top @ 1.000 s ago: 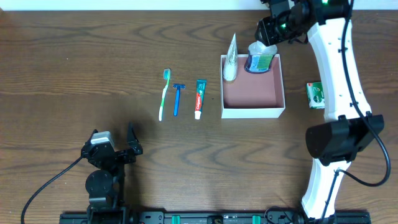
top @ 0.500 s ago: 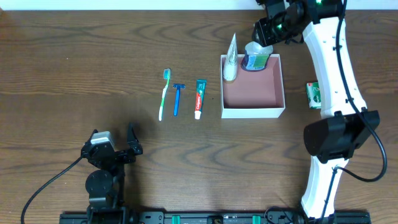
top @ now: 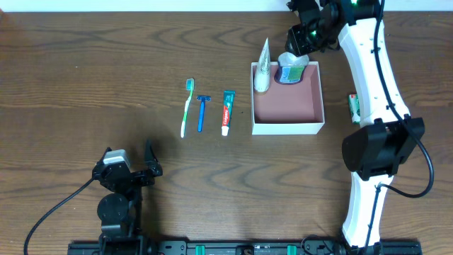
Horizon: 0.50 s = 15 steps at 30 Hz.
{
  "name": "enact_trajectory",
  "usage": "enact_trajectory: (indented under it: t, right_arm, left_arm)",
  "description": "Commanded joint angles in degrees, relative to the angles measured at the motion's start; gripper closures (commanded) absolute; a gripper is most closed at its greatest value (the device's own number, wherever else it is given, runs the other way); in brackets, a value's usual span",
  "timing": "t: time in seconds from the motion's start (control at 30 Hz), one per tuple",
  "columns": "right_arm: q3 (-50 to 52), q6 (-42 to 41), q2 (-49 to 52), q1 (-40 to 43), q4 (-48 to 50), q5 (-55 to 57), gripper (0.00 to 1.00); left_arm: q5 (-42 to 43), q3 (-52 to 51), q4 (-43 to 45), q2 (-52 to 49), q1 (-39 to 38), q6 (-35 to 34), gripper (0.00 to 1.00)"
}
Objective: Pack container
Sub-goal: 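Lift the pump bottle and lower it into the box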
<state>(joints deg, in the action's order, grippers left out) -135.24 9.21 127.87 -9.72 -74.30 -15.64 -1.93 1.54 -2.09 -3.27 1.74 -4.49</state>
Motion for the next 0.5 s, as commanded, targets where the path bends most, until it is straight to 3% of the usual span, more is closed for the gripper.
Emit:
enact_trajectory:
  t: [0.0,0.47]
  right_arm:
    - [-0.8,-0.9,0.4,-0.5,0.4,-0.7,0.65]
    - [-0.8,-1.0,2.7,-0.5,-0.2,-0.7,0.65]
  left_arm:
    - [-1.5,-1.3,-1.9,0.0,0.2,0.0,0.02]
    - [-1.5,-1.3,-1.9,0.0,0.2,0.0,0.02]
